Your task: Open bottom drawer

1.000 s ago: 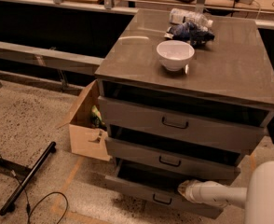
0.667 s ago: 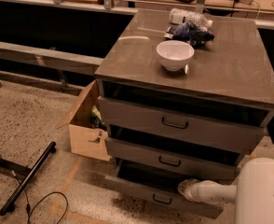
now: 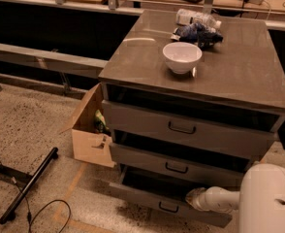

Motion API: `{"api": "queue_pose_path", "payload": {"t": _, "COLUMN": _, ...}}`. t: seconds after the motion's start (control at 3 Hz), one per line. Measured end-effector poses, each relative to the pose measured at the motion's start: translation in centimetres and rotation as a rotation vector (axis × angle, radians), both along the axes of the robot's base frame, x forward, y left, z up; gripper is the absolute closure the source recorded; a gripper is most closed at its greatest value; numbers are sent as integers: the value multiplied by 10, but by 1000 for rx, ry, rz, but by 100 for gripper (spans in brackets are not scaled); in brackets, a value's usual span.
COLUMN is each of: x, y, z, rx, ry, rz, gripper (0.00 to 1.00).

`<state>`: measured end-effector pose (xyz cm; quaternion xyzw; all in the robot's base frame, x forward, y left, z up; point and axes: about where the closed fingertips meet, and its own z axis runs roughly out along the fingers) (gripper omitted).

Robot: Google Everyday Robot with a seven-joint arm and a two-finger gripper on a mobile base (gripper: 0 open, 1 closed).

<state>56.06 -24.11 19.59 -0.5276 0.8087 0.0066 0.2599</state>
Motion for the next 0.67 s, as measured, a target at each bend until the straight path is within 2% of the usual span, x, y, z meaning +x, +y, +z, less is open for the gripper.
{"api": "queue_pose_path", "payload": {"t": 0.33, "x": -20, "y": 1, "z": -15, "rx": 13, "ry": 79, "rz": 16, "gripper": 100}}
{"api": "queue_pose_path", "payload": {"t": 0.67, "x": -20, "y": 1, "z": -9, "rx": 13, "ry": 79, "rz": 16, "gripper": 100}}
